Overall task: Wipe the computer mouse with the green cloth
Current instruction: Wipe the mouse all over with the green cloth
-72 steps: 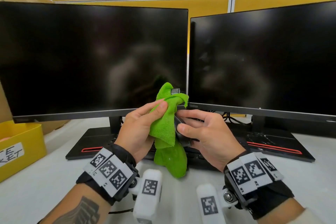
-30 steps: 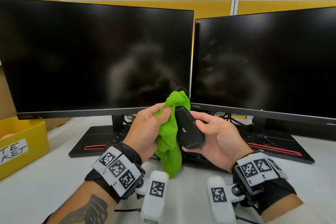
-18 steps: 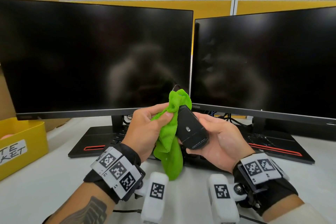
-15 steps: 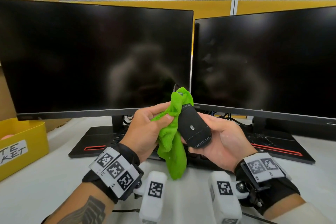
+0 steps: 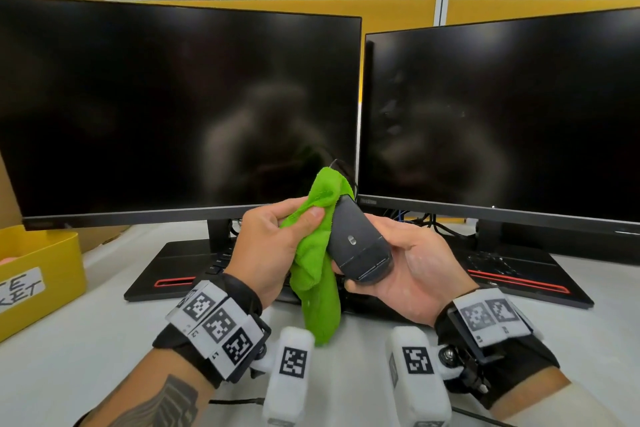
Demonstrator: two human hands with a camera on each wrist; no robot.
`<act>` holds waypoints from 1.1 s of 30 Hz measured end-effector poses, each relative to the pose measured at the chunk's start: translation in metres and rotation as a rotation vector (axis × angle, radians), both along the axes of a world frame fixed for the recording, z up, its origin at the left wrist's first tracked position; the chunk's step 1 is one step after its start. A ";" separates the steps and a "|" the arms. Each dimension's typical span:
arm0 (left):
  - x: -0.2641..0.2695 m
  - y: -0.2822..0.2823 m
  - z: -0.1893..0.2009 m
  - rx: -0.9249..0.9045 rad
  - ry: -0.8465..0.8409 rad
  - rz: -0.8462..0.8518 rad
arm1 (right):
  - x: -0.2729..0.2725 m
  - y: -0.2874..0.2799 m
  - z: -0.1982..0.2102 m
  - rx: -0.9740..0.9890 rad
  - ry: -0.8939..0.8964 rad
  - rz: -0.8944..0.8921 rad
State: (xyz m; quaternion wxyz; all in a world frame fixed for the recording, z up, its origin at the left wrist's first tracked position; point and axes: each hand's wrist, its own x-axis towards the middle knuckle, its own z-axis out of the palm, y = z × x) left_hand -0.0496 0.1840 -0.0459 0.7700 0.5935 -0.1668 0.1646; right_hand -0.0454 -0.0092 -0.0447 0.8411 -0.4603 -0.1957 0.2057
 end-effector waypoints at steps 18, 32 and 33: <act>-0.003 -0.011 0.001 -0.031 0.076 -0.240 | -0.007 -0.007 0.014 0.081 -0.008 -0.028; -0.018 -0.007 -0.002 0.229 -0.044 -0.514 | -0.011 -0.002 0.014 -0.086 -0.009 0.055; -0.018 -0.007 -0.002 0.223 -0.042 -0.515 | -0.011 -0.002 0.015 -0.098 -0.002 0.052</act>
